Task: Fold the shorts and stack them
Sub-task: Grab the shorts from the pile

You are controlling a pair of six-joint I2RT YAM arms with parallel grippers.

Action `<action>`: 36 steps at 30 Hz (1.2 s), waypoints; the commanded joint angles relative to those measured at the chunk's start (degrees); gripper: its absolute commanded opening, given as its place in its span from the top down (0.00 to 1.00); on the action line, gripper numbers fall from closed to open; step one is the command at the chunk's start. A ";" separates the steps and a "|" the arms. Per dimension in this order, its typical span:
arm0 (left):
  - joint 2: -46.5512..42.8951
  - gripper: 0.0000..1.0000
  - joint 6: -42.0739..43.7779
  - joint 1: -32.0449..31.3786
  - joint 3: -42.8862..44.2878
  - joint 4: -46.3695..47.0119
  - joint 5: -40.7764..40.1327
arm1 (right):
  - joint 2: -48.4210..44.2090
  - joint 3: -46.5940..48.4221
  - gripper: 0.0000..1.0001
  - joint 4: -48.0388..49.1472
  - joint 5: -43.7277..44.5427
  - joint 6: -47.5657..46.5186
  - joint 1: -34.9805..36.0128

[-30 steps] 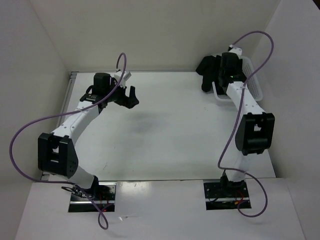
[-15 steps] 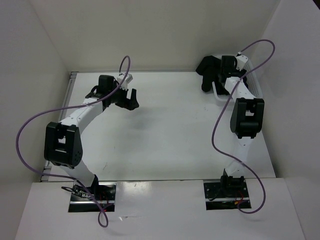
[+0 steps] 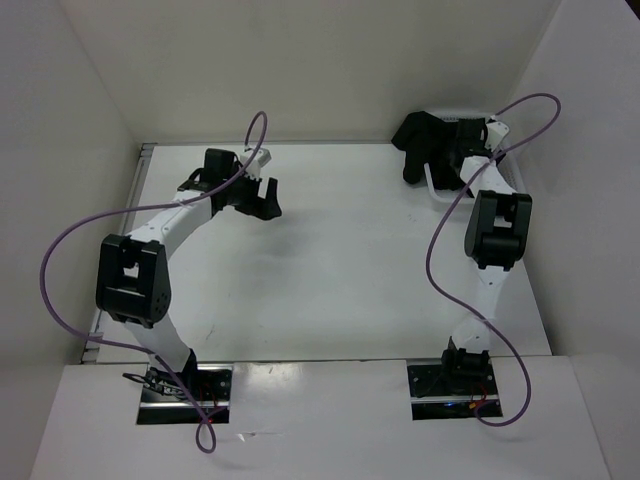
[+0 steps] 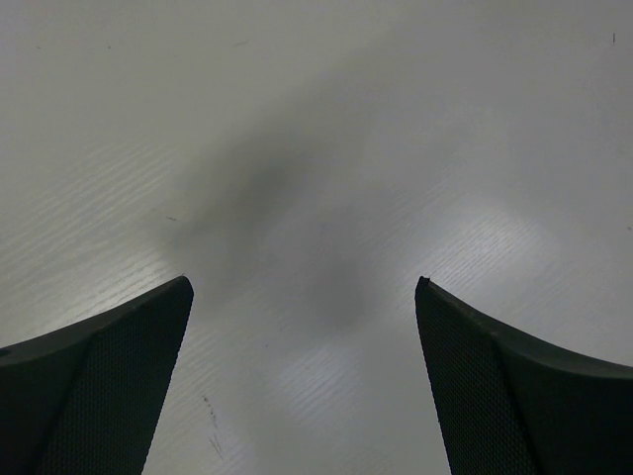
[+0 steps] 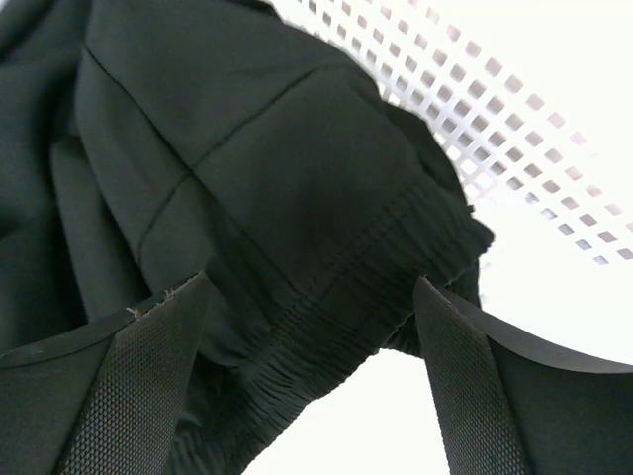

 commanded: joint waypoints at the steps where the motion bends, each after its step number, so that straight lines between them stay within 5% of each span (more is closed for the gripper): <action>1: 0.86 0.00 0.23 -0.33 3.16 -0.29 1.85 | 1.71 2.41 0.13 -0.48 -2.24 1.48 -0.38; 4: 1.48 0.00 0.23 -0.33 3.70 -0.29 1.85 | 1.72 1.35 0.21 -0.48 -4.96 1.48 -0.38; 8: 2.00 0.00 0.23 -0.33 3.70 -0.29 2.38 | 2.24 0.30 0.54 -1.01 -7.34 0.96 -0.38; 9: 2.00 0.00 0.23 -0.33 3.70 -0.29 2.38 | 2.24 0.30 0.72 -1.01 -7.34 0.96 -0.38; 13: 1.39 0.00 0.23 -0.33 3.70 -0.29 2.38 | 1.72 1.43 1.00 0.22 -6.02 -0.09 -0.38; 22: -1.07 0.00 0.23 -0.33 1.94 1.29 3.43 | -2.94 0.04 1.00 0.84 -8.31 -0.54 1.29; 28: -7.39 0.00 0.23 -0.33 -3.15 2.87 3.43 | -2.33 -1.10 1.00 4.96 1.17 -8.70 5.94; 36: -12.67 0.00 0.23 -0.33 -7.99 4.02 3.43 | -6.01 0.29 1.00 4.88 6.28 -7.04 8.23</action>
